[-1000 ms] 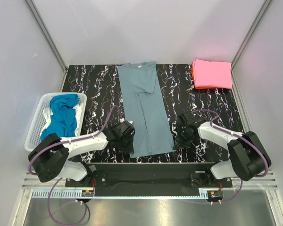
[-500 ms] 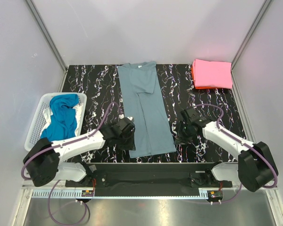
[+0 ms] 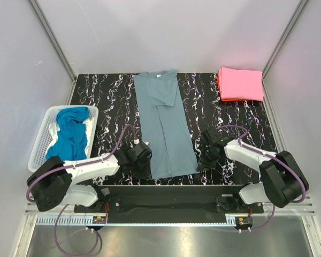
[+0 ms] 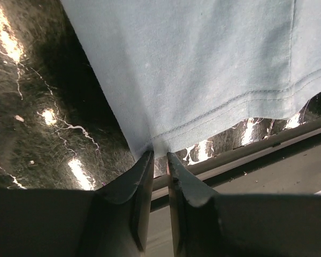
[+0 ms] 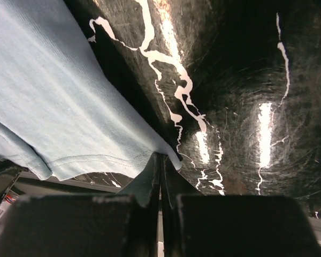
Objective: Fold and stack the t-shirts
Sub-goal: Fold the tshirt
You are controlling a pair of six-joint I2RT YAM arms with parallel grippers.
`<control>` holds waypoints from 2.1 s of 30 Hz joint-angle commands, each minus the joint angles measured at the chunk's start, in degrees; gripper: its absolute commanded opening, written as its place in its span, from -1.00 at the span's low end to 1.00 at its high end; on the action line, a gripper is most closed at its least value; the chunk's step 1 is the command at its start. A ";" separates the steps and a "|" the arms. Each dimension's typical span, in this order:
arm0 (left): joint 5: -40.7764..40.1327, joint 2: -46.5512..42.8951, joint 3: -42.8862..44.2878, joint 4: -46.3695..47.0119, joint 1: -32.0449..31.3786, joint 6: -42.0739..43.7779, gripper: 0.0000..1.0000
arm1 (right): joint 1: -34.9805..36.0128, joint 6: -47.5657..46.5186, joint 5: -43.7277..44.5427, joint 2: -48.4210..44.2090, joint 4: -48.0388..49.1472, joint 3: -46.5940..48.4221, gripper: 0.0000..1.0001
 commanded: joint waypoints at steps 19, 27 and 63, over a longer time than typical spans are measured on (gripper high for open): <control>2.41 -8.77 4.83 2.37 -0.79 -1.50 -0.24 | 3.74 2.79 -3.18 -4.57 4.96 -0.29 -1.00; -0.90 1.25 1.93 -2.08 -0.88 -1.24 -0.23 | 6.82 4.55 1.49 -4.99 3.74 -3.73 -1.00; -0.90 -15.71 -11.00 -2.18 6.06 -4.32 0.29 | 7.61 -5.03 0.35 3.44 2.23 1.02 0.04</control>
